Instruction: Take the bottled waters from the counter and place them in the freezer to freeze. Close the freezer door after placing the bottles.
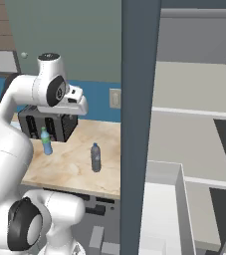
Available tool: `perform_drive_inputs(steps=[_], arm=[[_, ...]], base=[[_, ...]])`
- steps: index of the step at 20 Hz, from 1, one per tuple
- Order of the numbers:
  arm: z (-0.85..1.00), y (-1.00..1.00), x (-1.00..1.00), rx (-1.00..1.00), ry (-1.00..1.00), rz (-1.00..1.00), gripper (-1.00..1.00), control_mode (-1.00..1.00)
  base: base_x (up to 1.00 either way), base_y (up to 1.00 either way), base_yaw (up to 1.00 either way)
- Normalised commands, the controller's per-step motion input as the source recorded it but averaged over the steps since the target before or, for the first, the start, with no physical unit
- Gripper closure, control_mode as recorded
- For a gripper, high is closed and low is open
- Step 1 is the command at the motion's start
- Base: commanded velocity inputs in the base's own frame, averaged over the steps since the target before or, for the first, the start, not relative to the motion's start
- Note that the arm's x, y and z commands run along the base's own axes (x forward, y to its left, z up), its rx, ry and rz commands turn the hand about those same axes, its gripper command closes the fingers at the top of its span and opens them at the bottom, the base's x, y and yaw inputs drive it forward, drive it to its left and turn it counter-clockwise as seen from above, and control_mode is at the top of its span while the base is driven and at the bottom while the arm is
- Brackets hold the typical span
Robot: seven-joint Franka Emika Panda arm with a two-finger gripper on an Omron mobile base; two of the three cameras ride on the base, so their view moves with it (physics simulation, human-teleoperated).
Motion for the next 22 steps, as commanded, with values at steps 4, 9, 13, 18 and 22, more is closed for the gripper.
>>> perform_drive_inputs(steps=[4, 9, 13, 18, 22], arm=[[0.0, 0.06, -0.16, 0.05, 0.01, 0.0, -1.0, -1.0], [0.0, 0.31, -0.46, 0.09, 0.02, 0.0, -1.0, -1.0], [0.0, 0.44, -0.59, 0.04, 0.0, 0.0, -1.0, -1.0], [-0.1, 0.49, -0.62, 0.04, 0.0, 0.02, -1.0, -1.0], [-0.2, 0.55, -0.34, 0.02, 0.0, 0.02, -1.0, -1.0]], base=[[0.0, 0.0, 0.0], [0.0, 0.0, 0.0], [0.0, 0.0, 0.0], [0.0, 0.0, 0.0], [0.0, 0.0, 0.0]])
